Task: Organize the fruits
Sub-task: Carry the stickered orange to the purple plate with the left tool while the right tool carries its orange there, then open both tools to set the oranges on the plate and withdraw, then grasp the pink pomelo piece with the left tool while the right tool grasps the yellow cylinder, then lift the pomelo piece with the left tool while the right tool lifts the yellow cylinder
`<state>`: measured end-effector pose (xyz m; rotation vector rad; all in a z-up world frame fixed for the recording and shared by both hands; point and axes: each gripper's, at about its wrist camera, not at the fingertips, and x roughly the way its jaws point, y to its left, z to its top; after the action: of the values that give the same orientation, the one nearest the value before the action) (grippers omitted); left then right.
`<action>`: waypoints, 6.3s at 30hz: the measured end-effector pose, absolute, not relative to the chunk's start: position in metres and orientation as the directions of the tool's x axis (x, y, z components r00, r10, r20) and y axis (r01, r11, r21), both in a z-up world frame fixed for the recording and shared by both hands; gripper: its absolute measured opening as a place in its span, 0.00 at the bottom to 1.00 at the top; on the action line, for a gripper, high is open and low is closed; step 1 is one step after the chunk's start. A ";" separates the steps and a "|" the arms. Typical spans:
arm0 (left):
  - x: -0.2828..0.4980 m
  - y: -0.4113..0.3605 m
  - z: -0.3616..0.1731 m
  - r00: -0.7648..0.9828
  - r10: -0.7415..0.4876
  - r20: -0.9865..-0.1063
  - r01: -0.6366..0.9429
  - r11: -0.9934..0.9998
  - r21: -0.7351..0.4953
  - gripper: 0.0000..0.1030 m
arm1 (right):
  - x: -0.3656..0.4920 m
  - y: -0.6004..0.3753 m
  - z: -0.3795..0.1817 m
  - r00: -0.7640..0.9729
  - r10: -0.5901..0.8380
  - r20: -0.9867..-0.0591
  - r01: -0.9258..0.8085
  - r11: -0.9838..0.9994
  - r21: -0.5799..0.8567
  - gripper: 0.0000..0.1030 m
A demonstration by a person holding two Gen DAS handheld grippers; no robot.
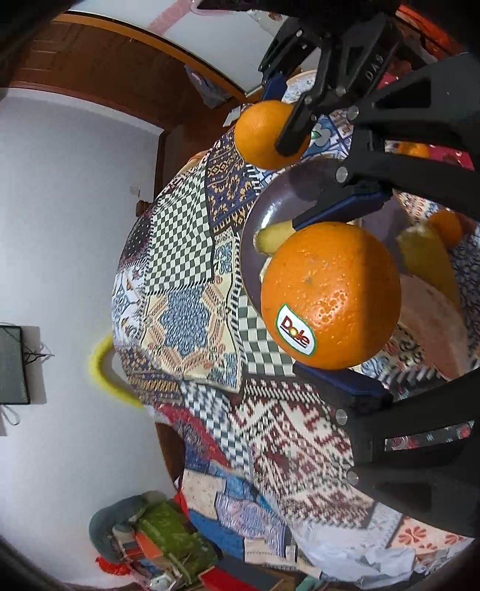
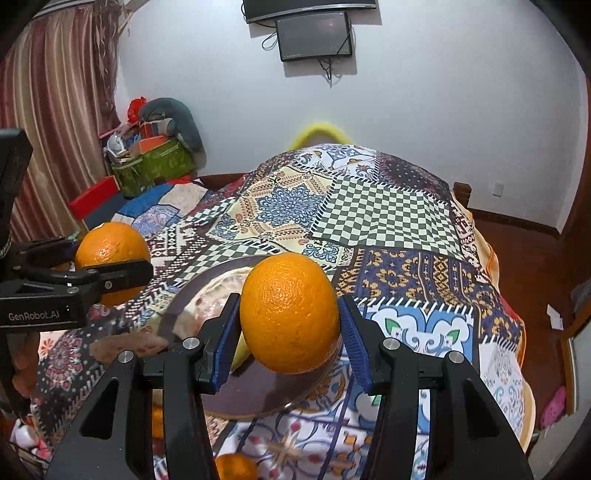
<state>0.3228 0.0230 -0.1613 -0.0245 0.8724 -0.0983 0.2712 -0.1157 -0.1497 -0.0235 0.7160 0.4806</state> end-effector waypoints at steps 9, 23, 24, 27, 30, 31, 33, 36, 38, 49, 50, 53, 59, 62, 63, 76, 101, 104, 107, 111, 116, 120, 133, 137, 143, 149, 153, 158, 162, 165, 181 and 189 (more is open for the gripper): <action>0.365 0.016 -0.178 0.591 -0.114 -0.798 0.102 0.993 -0.067 0.67 | 0.299 -0.114 -0.163 0.636 0.392 -0.665 -0.432 0.894 0.114 0.47; 0.396 0.001 -0.213 0.498 -0.077 -0.864 0.115 0.993 -0.022 0.67 | 0.320 -0.115 -0.181 0.595 0.398 -0.698 -0.456 0.883 0.114 0.47; 0.397 0.000 -0.215 0.490 -0.078 -0.869 0.118 0.993 -0.022 0.67 | 0.320 -0.116 -0.181 0.595 0.398 -0.698 -0.455 0.883 0.116 0.47; 0.400 -0.002 -0.222 0.463 -0.081 -0.882 0.123 0.992 -0.027 0.67 | 0.321 -0.118 -0.182 0.594 0.397 -0.699 -0.454 0.883 0.117 0.47; 0.402 -0.004 -0.226 0.452 -0.079 -0.888 0.130 0.991 -0.022 0.67 | 0.321 -0.119 -0.182 0.590 0.398 -0.702 -0.458 0.882 0.115 0.47; 0.402 -0.005 -0.226 0.454 -0.078 -0.887 0.133 0.991 -0.019 0.67 | 0.321 -0.118 -0.183 0.587 0.399 -0.704 -0.462 0.880 0.113 0.47; 0.402 -0.005 -0.225 0.457 -0.087 -0.885 0.142 0.990 -0.024 0.67 | 0.322 -0.117 -0.183 0.584 0.399 -0.707 -0.467 0.878 0.109 0.47; 0.401 -0.007 -0.220 0.471 -0.094 -0.877 0.156 0.988 -0.022 0.67 | 0.323 -0.115 -0.184 0.578 0.403 -0.710 -0.474 0.874 0.111 0.47; 0.398 -0.007 -0.215 0.492 -0.085 -0.866 0.160 0.987 -0.006 0.67 | 0.323 -0.113 -0.185 0.574 0.405 -0.711 -0.479 0.871 0.109 0.47; 0.391 0.015 -0.196 0.563 -0.080 -0.823 0.109 0.994 -0.022 0.67 | 0.331 -0.098 -0.194 0.532 0.412 -0.740 -0.493 0.861 0.125 0.47; 0.390 0.017 -0.196 0.565 -0.079 -0.821 0.106 0.994 -0.022 0.67 | 0.331 -0.097 -0.195 0.529 0.411 -0.742 -0.494 0.860 0.124 0.47; 0.388 0.020 -0.197 0.574 -0.089 -0.814 0.101 0.994 -0.038 0.67 | 0.331 -0.093 -0.196 0.530 0.407 -0.744 -0.497 0.860 0.116 0.47; 0.386 0.021 -0.197 0.590 -0.083 -0.803 0.090 0.995 -0.036 0.68 | 0.334 -0.093 -0.196 0.523 0.404 -0.750 -0.489 0.864 0.125 0.49; 0.384 0.021 -0.196 0.591 -0.083 -0.803 0.088 0.995 -0.038 0.68 | 0.335 -0.092 -0.196 0.519 0.400 -0.755 -0.488 0.864 0.122 0.49; 0.384 0.022 -0.196 0.591 -0.084 -0.803 0.086 0.995 -0.040 0.68 | 0.334 -0.091 -0.195 0.517 0.397 -0.758 -0.488 0.864 0.119 0.49; 0.357 0.039 -0.169 0.615 -0.060 -0.786 0.036 0.998 -0.048 0.68 | 0.307 -0.096 -0.156 0.587 0.397 -0.706 -0.480 0.872 0.091 0.53; 0.251 0.094 -0.163 0.603 -0.057 -0.796 -0.050 0.993 -0.108 0.87 | 0.219 -0.117 -0.129 0.638 0.396 -0.660 -0.418 0.898 0.134 0.64; 0.244 0.090 -0.175 0.580 -0.063 -0.812 -0.039 0.994 -0.105 0.87 | 0.213 -0.117 -0.135 0.625 0.407 -0.667 -0.421 0.894 0.151 0.64; 0.238 0.082 -0.186 0.564 -0.048 -0.825 -0.026 0.997 -0.075 0.87 | 0.211 -0.115 -0.144 0.610 0.407 -0.679 -0.419 0.894 0.160 0.64; 0.236 0.071 -0.197 0.553 -0.039 -0.833 0.002 0.999 -0.045 0.87 | 0.208 -0.115 -0.154 0.595 0.403 -0.695 -0.415 0.895 0.164 0.64; 0.242 0.066 -0.208 0.541 -0.038 -0.840 0.004 0.999 -0.042 0.79 | 0.207 -0.115 -0.163 0.575 0.411 -0.708 -0.412 0.893 0.184 0.64; 0.248 0.064 -0.216 0.523 -0.070 -0.849 0.020 0.997 -0.070 0.69 | 0.208 -0.113 -0.169 0.560 0.415 -0.717 -0.418 0.889 0.188 0.64; 0.248 0.074 -0.220 0.549 -0.048 -0.835 0.008 0.999 -0.052 0.36 | 0.221 -0.087 -0.182 0.484 0.496 -0.721 -0.462 0.845 0.271 0.64; 0.241 0.083 -0.217 0.561 -0.033 -0.827 -0.007 0.999 -0.045 0.34 | 0.223 -0.076 -0.185 0.441 0.546 -0.712 -0.482 0.814 0.325 0.64; 0.220 0.098 -0.209 0.575 -0.015 -0.818 -0.041 0.998 -0.047 0.32 | 0.224 -0.054 -0.188 0.415 0.563 -0.715 -0.526 0.789 0.317 0.64; 0.190 0.107 -0.208 0.568 0.001 -0.823 -0.066 0.997 -0.045 0.26 | 0.226 -0.041 -0.194 0.384 0.572 -0.725 -0.554 0.771 0.315 0.58; 0.181 0.102 -0.210 0.557 -0.008 -0.830 -0.046 0.998 -0.040 0.26 | 0.230 -0.035 -0.197 0.366 0.576 -0.731 -0.561 0.763 0.321 0.55; 0.182 0.094 -0.220 0.519 -0.027 -0.854 -0.037 0.998 -0.054 0.26 | 0.231 -0.029 -0.198 0.335 0.595 -0.730 -0.569 0.746 0.346 0.49; 0.180 0.093 -0.224 0.507 -0.028 -0.862 -0.041 0.998 -0.057 0.28 | 0.228 -0.031 -0.191 0.345 0.595 -0.726 -0.572 0.747 0.340 0.33; 0.176 0.094 -0.222 0.512 -0.029 -0.859 -0.048 0.997 -0.062 0.40 | 0.226 -0.036 -0.187 0.339 0.603 -0.723 -0.575 0.741 0.348 0.29; 0.172 0.099 -0.220 0.520 0.001 -0.854 -0.073 0.996 -0.044 0.55 | 0.232 -0.026 -0.198 0.282 0.581 -0.763 -0.601 0.727 0.332 0.47; 0.192 0.102 -0.239 0.500 -0.008 -0.866 -0.053 0.998 -0.040 0.55 | 0.231 -0.017 -0.202 0.275 0.568 -0.776 -0.633 0.714 0.299 0.58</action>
<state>0.1917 0.1015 -0.2393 -0.0640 1.0474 0.0274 0.2310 -0.0168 -0.2017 -0.0744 1.0096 0.8078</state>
